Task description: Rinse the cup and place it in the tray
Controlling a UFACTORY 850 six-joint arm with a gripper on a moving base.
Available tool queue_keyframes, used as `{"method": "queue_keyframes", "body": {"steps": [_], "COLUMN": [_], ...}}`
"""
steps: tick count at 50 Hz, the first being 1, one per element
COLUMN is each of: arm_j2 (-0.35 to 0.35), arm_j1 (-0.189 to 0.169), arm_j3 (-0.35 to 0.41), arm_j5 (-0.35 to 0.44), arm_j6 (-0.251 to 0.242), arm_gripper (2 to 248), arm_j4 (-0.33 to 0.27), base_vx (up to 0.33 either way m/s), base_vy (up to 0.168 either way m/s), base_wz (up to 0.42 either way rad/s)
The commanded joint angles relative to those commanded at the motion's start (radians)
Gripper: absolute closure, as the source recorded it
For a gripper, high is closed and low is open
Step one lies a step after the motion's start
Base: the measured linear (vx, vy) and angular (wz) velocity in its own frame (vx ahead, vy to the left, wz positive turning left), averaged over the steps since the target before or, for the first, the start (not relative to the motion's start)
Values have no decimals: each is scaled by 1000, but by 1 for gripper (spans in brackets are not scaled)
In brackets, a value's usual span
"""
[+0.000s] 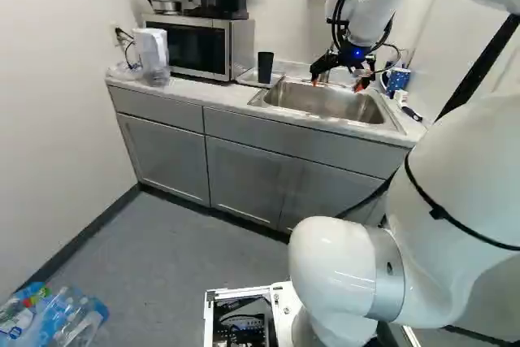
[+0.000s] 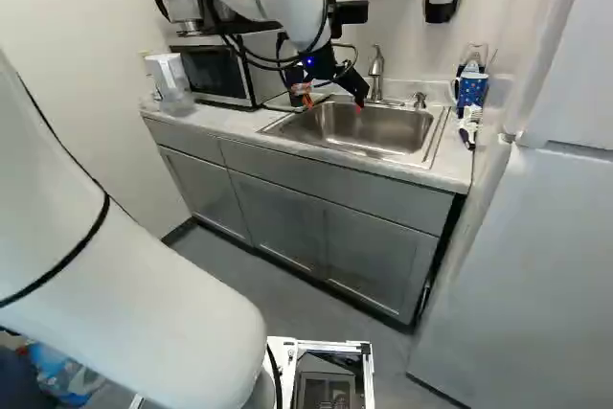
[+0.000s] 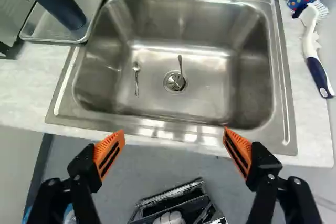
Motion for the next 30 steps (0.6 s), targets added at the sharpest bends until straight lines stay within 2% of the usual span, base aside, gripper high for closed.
{"method": "queue_keyframes", "body": {"steps": [30], "arm_j2": [0], "arm_j1": [0], "arm_j3": [0], "arm_j5": [0], "arm_j6": [0], "arm_gripper": [3], "arm_j4": [0], "base_vx": [-129], "base_vy": [41], "base_wz": [1]}}
